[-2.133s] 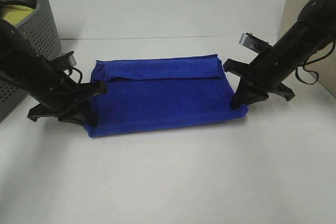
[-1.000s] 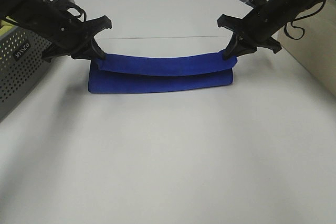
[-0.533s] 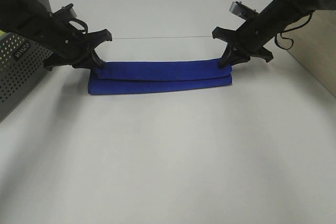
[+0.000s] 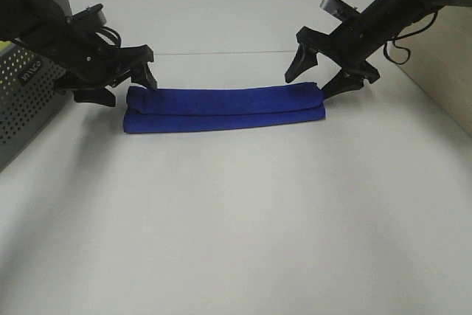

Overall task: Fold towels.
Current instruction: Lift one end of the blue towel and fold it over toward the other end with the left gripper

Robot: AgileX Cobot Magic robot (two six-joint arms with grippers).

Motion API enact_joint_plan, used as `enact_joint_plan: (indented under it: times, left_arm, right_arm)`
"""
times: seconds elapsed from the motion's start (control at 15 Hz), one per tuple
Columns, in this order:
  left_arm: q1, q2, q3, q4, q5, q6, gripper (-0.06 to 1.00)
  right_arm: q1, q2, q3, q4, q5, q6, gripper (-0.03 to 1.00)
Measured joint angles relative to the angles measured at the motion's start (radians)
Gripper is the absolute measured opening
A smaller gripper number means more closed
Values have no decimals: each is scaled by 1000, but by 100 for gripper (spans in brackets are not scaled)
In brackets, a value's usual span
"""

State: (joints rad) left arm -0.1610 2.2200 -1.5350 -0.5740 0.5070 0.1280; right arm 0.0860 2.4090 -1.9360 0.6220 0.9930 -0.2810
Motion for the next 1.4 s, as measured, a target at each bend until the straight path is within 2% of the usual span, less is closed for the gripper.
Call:
enact_joint_plan:
  times: [0.13,0.27,0.47,0.73,0.93,1.07,1.13,1.4]
  left_arm:
    - [0,-6,-3,59,19,-68,78]
    - [0,13,-4,67,22,-102,78]
    - [0,55,-4,13,15,-106,78]
    - [-16,74,-12,-63,-12,-33,76]
    - [-28,84,-12,-92,-17,-6,50]
    - [-20,90,-12,-92,-11,-22,18]
    - [-11,89,-12,-88,-3,-24,9]
    - [61,24,-11,-14,74,-28,9]
  right_arm:
    - [0,0,-7,3,42,0,78]
    - [0,-1,-7,-12,50,0,78]
    - [0,-2,-7,-23,50,0,78]
    - [0,-2,-7,-23,50,0,78]
    - [0,-2,-7,-23,41,1,78]
    - [0,-2,-7,-23,41,7,78]
    - [0,-2,-7,-23,40,8,78]
    - [0,-2,-7,-23,40,10,78]
